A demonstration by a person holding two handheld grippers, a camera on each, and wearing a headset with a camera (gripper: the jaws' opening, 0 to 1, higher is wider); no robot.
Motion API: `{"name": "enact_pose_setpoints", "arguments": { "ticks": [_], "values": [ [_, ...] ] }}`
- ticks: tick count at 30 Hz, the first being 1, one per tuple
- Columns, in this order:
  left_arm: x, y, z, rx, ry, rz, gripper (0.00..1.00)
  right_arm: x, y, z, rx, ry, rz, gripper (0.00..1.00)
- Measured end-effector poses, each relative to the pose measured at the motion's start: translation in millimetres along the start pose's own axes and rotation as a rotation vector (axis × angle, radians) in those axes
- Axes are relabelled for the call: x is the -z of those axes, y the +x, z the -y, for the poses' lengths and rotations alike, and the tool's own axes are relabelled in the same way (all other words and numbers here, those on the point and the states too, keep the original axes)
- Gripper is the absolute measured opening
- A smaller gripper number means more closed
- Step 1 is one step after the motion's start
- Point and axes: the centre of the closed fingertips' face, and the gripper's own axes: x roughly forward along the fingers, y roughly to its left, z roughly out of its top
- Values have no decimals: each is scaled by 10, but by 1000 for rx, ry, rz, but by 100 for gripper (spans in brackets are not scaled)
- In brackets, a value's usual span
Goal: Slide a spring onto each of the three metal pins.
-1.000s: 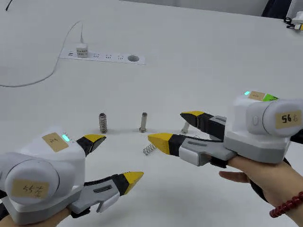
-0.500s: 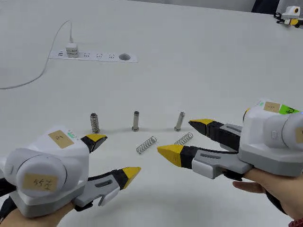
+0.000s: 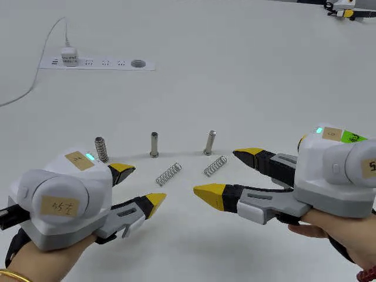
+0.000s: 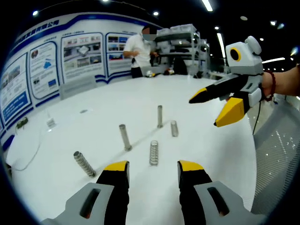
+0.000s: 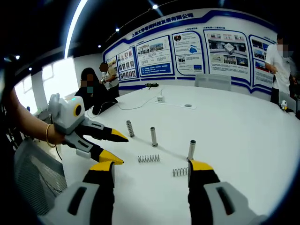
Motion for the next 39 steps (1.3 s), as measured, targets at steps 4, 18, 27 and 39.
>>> {"name": "enact_pose_setpoints", "arguments": {
  "ticks": [4,18,27,39],
  "values": [
    [0,64,-4,6,16,4,38,36,-14,32,8,11,-2,64],
    [100,269,-4,32,17,-32,29,57,-33,95,26,36,12,62],
    [120,352,-10,53,-3,-41,20,78,-29,112,31,48,11,61],
    [181,413,8,71,19,-68,16,103,-7,142,45,72,8,59]
  ]
}}
